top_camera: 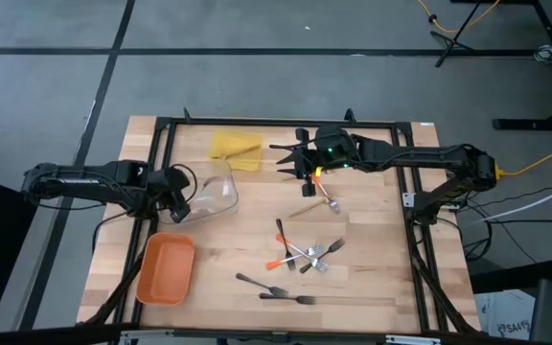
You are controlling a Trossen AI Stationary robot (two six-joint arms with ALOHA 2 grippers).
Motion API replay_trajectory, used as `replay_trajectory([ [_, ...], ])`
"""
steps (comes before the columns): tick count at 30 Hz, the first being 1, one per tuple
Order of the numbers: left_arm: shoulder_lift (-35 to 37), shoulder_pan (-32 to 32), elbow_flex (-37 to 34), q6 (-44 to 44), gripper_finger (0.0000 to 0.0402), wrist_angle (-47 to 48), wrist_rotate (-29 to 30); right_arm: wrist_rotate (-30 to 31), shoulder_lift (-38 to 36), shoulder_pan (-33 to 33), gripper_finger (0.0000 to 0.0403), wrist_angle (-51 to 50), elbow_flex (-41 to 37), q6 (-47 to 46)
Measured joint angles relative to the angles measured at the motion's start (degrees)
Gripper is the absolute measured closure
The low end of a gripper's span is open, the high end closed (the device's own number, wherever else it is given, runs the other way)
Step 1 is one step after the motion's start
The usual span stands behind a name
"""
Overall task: Sort silverware by color (type)
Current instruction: Put the orange fork into the transparent bin
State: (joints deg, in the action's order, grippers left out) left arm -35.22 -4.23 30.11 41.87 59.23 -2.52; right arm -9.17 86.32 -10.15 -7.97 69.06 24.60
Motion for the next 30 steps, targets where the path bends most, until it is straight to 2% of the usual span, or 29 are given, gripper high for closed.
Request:
replay_trajectory([
  [9, -2.73, 0.0, 0.0, 0.22, 0.0399, 1.63, 0.9, 0.56, 0.0, 0.02, 0.0322, 0.0, 0.0, 1.64],
  [17, -9.94, 0.0, 0.0, 0.36, 0.0399, 1.52, 0.92, 9.34, 0.02, 0.0, 0.0322, -0.28, 0.0, 2.99],
  [21, -13.96, 0.0, -0.02, 1.53, 0.0399, 1.16, 0.95, 11.58, 0.02, 0.0, 0.0322, -1.52, 0.0, 2.99],
  [30, -21.19, 0.0, -0.02, 1.73, 0.0399, 1.08, 0.98, 11.71, 0.04, 0.02, 0.0322, -2.99, -0.02, 2.97],
])
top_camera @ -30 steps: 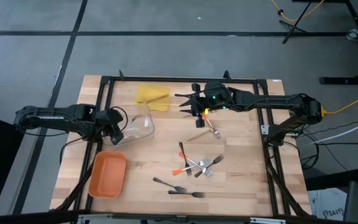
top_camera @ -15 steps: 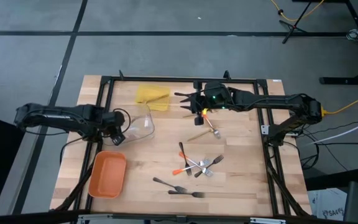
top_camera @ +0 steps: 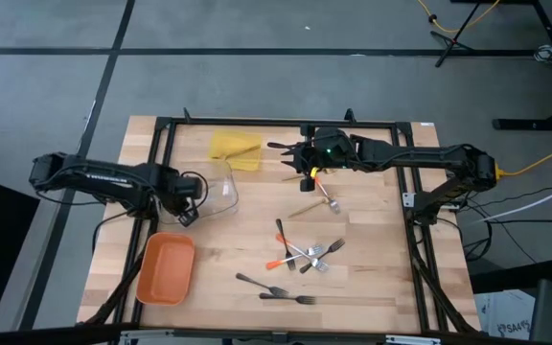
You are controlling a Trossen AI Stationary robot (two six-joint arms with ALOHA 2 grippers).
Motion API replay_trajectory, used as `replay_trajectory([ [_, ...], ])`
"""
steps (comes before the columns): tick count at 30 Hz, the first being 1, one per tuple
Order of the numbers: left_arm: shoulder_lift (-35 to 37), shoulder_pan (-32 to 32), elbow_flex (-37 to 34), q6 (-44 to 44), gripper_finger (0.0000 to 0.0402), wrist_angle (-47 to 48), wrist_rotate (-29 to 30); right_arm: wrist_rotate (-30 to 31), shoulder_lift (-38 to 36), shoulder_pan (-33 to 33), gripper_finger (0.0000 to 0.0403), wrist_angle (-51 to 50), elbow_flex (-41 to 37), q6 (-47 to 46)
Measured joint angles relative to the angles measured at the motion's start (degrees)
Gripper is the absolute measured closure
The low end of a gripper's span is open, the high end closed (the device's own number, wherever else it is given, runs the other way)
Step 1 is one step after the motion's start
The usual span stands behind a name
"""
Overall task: Sort silverware by color (type)
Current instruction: Put the orange fork into the transparent bin
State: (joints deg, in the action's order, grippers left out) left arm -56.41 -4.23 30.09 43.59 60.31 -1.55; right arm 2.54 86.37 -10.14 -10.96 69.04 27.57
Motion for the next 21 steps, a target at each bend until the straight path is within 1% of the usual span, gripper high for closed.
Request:
replay_trajectory([
  [10, -4.97, 0.02, 0.02, 0.0, 0.0398, 0.37, 0.49, 0.01, 0.0, -0.02, 0.0322, 0.04, 0.0, -0.04],
  [15, -5.52, 0.0, 0.02, -0.02, 0.0397, 0.32, 0.85, 0.03, 0.0, -0.01, 0.0322, 0.04, 0.0, -0.04],
  [21, -5.54, 0.0, 0.02, -0.02, 0.0382, 0.28, 0.89, 0.03, 0.0, 0.0, 0.0322, 0.02, 0.0, -0.06],
])
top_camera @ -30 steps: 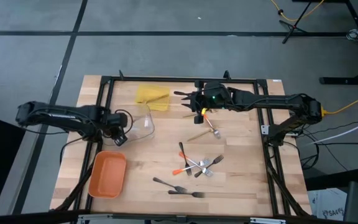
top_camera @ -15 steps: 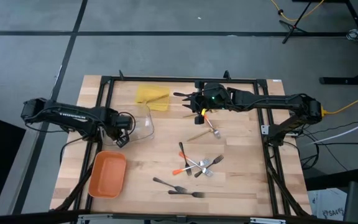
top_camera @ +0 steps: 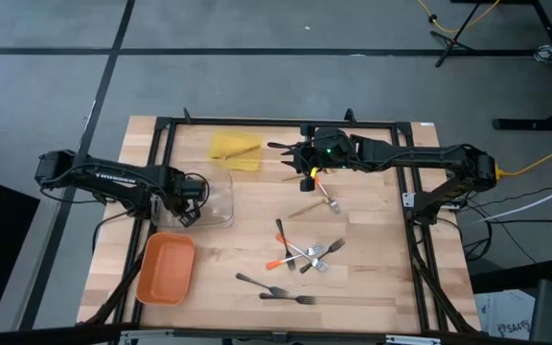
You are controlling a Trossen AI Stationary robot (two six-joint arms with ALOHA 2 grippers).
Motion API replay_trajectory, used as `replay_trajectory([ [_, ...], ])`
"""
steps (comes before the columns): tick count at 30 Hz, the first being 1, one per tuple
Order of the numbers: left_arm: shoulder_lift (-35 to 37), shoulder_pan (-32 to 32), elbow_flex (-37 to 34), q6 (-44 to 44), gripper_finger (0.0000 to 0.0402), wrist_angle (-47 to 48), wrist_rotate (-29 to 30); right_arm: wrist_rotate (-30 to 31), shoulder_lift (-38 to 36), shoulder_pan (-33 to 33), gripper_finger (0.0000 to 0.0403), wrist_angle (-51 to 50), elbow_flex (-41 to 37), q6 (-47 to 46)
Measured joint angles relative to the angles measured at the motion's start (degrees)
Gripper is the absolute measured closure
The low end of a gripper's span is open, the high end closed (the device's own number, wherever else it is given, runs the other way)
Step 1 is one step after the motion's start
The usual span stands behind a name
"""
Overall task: Sort silverware by color (type)
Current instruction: Put the orange fork into the transparent bin
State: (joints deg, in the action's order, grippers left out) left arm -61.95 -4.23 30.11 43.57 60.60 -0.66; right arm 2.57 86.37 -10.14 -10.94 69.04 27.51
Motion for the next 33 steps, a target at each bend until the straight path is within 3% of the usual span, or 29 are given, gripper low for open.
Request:
replay_trajectory([
  [14, 0.02, 0.01, 0.0, -0.15, 0.0368, -0.09, -0.04, 0.22, 0.0, 0.0, 0.0322, -4.37, 0.0, -0.01],
  [19, 0.02, 0.0, 0.38, -0.21, 0.0368, 0.14, -0.61, 4.16, 0.0, 0.0, 0.0322, -8.77, 0.0, -1.11],
  [25, 0.04, 0.0, 4.89, -0.6, 0.0368, 1.52, -1.28, 12.42, 0.0, -0.02, 0.0322, -15.0, 0.0, -6.83],
  [33, 0.08, 0.01, 11.82, -0.71, 0.0368, 1.79, -4.0, 13.33, 0.0, -0.02, 0.0322, -22.99, 0.0, -15.75],
])
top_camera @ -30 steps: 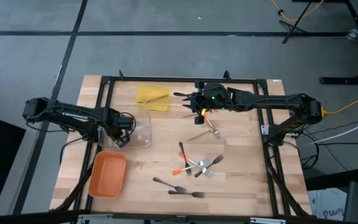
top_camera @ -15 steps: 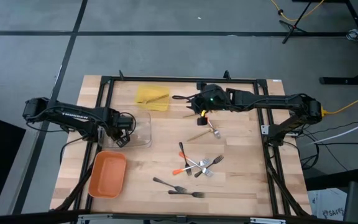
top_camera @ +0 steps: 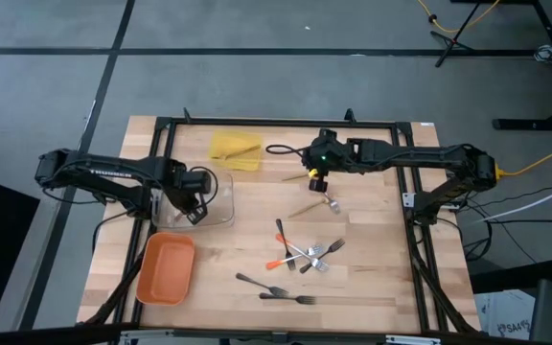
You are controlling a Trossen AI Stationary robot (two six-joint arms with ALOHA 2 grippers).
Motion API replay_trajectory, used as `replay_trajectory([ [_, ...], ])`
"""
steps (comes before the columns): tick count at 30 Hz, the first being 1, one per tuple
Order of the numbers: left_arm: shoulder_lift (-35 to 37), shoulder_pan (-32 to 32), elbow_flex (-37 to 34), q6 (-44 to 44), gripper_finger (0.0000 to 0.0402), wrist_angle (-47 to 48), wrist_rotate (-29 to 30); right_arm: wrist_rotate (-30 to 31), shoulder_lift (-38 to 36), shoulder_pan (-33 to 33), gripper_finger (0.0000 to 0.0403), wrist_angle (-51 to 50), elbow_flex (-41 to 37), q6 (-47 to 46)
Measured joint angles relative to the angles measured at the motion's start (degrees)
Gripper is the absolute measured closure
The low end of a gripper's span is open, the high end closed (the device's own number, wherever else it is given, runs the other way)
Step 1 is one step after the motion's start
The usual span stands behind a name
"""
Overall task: Sort silverware by color (type)
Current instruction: Put the orange fork into the transparent bin
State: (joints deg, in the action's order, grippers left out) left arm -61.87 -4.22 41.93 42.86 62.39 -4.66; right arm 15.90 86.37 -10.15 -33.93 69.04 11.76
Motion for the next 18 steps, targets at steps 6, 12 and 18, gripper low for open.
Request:
replay_trajectory([
  [6, 0.0, 0.0, 5.08, -0.15, 0.0368, 0.09, -1.1, -0.04, 0.0, 0.0, 0.0322, -6.51, 0.0, -8.72],
  [12, 0.0, 0.0, 9.69, -4.75, 0.0368, 0.16, -1.08, -3.9, 0.0, -1.55, 0.0322, -12.72, -0.97, -17.52],
  [18, 0.0, 0.01, 13.32, -8.57, 0.0368, 0.09, -0.42, -14.06, 0.02, -5.36, 0.0322, -10.35, -5.51, -23.47],
])
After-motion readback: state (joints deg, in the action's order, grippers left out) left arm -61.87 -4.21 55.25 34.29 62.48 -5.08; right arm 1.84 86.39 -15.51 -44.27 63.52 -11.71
